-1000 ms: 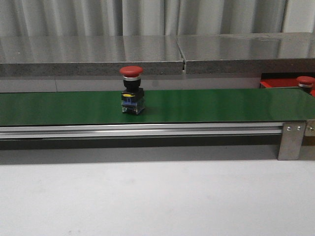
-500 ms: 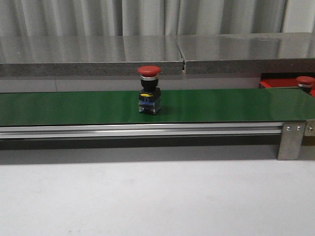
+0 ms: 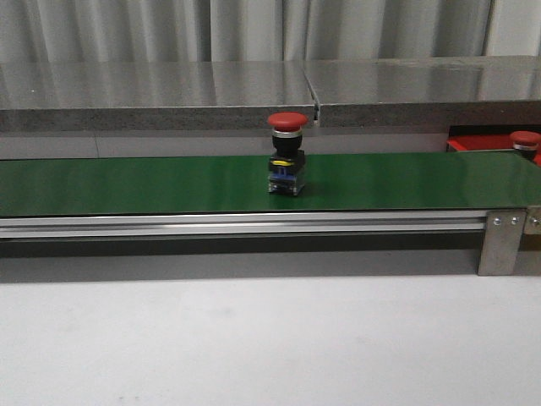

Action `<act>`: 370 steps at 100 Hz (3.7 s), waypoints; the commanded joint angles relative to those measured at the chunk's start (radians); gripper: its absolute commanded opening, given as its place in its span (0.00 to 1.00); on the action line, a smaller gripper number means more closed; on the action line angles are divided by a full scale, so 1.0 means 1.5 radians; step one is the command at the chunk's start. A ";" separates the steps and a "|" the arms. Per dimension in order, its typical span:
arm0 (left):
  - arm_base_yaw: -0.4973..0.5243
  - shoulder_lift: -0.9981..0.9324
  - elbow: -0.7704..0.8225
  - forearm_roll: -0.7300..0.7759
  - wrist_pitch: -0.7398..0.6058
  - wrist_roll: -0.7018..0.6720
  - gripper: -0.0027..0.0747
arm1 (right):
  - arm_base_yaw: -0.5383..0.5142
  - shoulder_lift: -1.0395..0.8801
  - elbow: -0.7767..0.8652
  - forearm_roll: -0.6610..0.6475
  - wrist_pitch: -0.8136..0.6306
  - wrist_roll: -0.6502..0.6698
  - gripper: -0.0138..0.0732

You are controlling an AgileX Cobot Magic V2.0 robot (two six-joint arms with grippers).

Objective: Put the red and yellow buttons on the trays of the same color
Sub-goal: 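Move the right gripper down and grasp the red button on the belt, then carry the red button into the red tray and open the right gripper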

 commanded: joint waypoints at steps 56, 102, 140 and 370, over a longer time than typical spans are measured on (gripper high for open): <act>-0.006 0.002 -0.018 -0.017 -0.041 -0.002 0.01 | 0.209 0.059 -0.252 0.010 0.213 -0.031 0.90; -0.006 0.002 -0.018 -0.017 -0.041 -0.002 0.01 | 0.312 0.215 -0.407 0.010 0.259 -0.059 0.90; -0.006 0.002 -0.018 -0.017 -0.041 -0.002 0.01 | 0.319 0.298 -0.435 0.010 0.184 -0.067 0.90; -0.006 0.002 -0.018 -0.017 -0.042 -0.002 0.01 | -0.007 0.412 -0.433 0.053 -0.023 0.007 0.63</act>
